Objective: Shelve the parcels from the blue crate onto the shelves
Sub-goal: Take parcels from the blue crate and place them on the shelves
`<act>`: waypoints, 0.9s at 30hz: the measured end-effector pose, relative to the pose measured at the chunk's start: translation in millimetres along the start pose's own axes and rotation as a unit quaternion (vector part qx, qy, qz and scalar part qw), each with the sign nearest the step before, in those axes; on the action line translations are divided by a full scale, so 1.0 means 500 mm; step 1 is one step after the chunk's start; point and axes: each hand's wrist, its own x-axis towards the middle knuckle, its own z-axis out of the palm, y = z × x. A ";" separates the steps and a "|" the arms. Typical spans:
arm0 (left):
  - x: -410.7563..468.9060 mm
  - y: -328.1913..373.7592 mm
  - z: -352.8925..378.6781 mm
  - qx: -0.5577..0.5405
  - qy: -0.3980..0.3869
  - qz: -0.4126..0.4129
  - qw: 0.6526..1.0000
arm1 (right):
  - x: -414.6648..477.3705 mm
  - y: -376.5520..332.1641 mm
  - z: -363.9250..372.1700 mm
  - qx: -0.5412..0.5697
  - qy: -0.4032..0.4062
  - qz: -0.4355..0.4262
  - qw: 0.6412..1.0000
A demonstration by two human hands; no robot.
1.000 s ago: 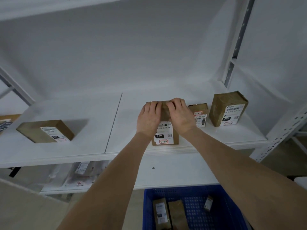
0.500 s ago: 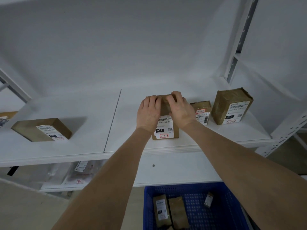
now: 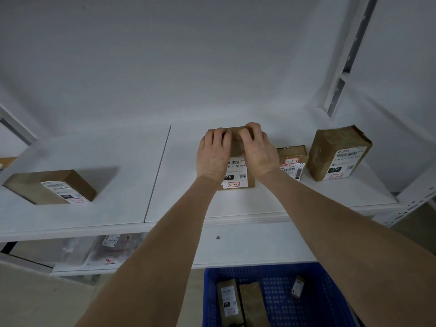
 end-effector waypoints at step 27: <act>-0.036 0.006 -0.138 -0.031 -0.139 -0.062 0.988 | -0.066 -0.018 -0.066 -0.062 0.002 -0.011 0.998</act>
